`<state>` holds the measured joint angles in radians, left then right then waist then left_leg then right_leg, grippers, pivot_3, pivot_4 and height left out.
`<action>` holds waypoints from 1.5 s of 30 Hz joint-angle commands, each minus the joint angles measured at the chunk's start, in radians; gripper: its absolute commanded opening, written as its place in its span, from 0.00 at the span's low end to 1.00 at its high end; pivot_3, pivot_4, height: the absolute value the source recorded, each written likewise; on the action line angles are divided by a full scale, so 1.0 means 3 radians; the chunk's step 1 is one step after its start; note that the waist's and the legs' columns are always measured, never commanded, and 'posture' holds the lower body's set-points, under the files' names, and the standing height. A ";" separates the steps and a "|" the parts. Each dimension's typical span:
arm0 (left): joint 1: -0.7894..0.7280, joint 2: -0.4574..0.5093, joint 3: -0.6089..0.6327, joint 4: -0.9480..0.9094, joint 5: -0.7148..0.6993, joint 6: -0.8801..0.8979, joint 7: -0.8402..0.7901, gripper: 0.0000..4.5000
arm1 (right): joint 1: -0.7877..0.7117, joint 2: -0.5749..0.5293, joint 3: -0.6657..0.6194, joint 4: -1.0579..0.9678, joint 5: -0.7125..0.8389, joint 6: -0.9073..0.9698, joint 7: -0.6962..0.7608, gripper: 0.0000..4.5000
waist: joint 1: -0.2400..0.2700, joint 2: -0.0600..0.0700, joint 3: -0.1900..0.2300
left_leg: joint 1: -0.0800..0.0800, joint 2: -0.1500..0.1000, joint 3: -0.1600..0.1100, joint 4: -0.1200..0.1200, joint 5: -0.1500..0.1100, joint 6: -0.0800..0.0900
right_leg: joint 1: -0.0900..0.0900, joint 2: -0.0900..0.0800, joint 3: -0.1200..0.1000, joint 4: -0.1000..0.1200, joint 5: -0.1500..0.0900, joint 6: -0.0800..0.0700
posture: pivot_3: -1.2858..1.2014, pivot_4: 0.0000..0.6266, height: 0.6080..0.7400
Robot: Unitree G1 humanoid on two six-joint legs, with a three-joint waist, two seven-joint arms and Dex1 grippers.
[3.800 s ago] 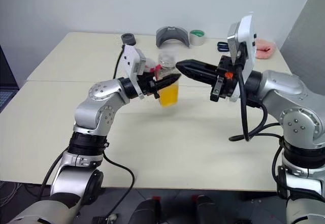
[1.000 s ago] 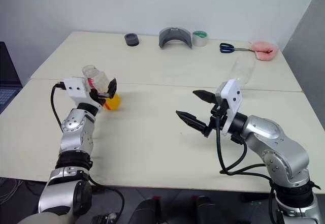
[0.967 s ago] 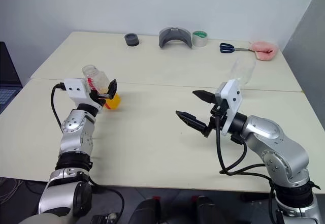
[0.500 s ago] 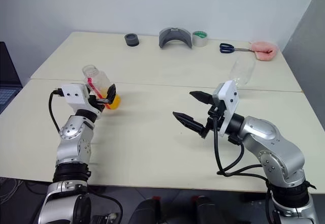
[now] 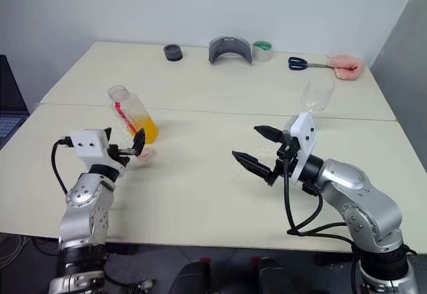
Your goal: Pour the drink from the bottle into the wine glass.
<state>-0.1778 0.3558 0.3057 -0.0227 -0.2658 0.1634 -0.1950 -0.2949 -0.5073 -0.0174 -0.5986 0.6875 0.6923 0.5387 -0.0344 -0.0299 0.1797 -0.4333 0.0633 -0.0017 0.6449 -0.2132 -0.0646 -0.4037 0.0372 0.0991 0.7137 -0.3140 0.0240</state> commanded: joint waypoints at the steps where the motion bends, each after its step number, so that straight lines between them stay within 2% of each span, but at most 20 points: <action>1: 0.0194 -0.0004 0.0075 -0.0404 -0.0065 0.0134 0.0031 0.99 | 0.0041 0.0033 -0.0117 -0.0177 0.0020 -0.0047 -0.0125 1.00 | 0.0000 0.0000 0.0000 | 0.0000 0.0000 0.0000 0.0000 0.0000 0.0000 | 0.0000 0.0000 0.0000 0.0000 0.0000 0.0000 | 0.52 0.24 1.00; 5: 0.0305 0.0142 0.0003 -0.0658 -0.0231 0.0360 -0.0268 0.99 | 0.0164 0.0076 -0.0181 -0.0124 0.0014 -0.0017 -0.0276 1.00 | 0.0003 -0.0003 -0.0002 | 0.0001 -0.0001 -0.0001 0.0000 0.0000 0.0000 | 0.0000 0.0000 -0.0001 0.0001 0.0000 0.0000 | 0.52 0.24 1.00; 9: 0.0359 0.0372 -0.0166 -0.0949 -0.0538 0.0704 -0.0780 0.99 | 0.0413 -0.0097 -0.0126 0.0167 -0.0642 -0.0269 -0.0462 1.00 | 0.0004 -0.0008 -0.0005 | 0.0001 -0.0003 -0.0001 0.0000 0.0000 0.0000 | 0.0001 -0.0002 -0.0002 0.0000 -0.0001 0.0001 | 0.52 0.24 1.00; 15: 0.0343 0.0763 -0.0331 -0.1293 -0.1023 0.1095 -0.1500 0.99 | 0.0610 0.0068 -0.0273 0.0636 -0.1142 -0.0494 -0.0891 1.00 | -0.0005 -0.0008 -0.0005 | 0.0003 0.0000 0.0001 -0.0001 0.0000 0.0000 | -0.0001 0.0001 0.0000 0.0001 -0.0001 0.0002 | 0.52 0.24 1.00; 19: 0.0159 0.0940 -0.0441 -0.1305 -0.1210 0.1273 -0.1816 0.99 | 0.0295 0.0327 -0.0246 0.1143 -0.1352 -0.0647 -0.1098 1.00 | -0.0052 -0.0007 -0.0005 | 0.0006 0.0002 0.0002 -0.0001 0.0000 0.0000 | -0.0001 0.0004 0.0003 0.0004 -0.0004 0.0007 | 0.52 0.24 1.00; 26: -0.0172 0.1008 -0.0531 -0.1163 -0.1272 0.1317 -0.2067 0.99 | -0.0432 0.0613 -0.0309 0.2161 -0.1571 -0.1100 -0.1212 1.00 | -0.0077 -0.0006 -0.0005 | 0.0007 0.0001 0.0004 -0.0002 0.0001 0.0000 | -0.0002 0.0005 0.0005 0.0004 0.0000 0.0000 | 0.52 0.24 1.00; 34: -0.0439 0.0891 -0.0669 -0.0898 -0.1052 0.1154 -0.2043 0.99 | -0.0809 0.0760 -0.0408 0.2793 -0.1620 -0.1430 -0.1279 1.00 | -0.0075 -0.0006 -0.0005 | 0.0004 -0.0001 0.0004 -0.0003 0.0000 0.0000 | -0.0002 0.0002 0.0005 0.0003 0.0000 -0.0001 | 0.52 0.24 1.00; 45: -0.0617 0.0793 -0.0734 -0.0775 -0.1001 0.1096 -0.2051 0.99 | -0.1422 0.0870 -0.0569 0.3710 -0.1627 -0.1850 -0.1419 1.00 | -0.0080 -0.0005 -0.0004 | 0.0004 -0.0001 0.0004 -0.0003 0.0000 0.0000 | -0.0002 0.0002 0.0004 0.0004 0.0000 -0.0001 | 0.52 0.24 1.00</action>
<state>-0.3484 0.5950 0.0828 -0.2347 -0.5654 0.5085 -0.8052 -0.6948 -0.2465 -0.1671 0.5000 0.2060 0.1748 0.1228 -0.0584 -0.0315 0.1784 -0.4322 0.0631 -0.0004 0.6439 -0.2131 -0.0646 -0.4044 0.0377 0.1005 0.7149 -0.3138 0.0237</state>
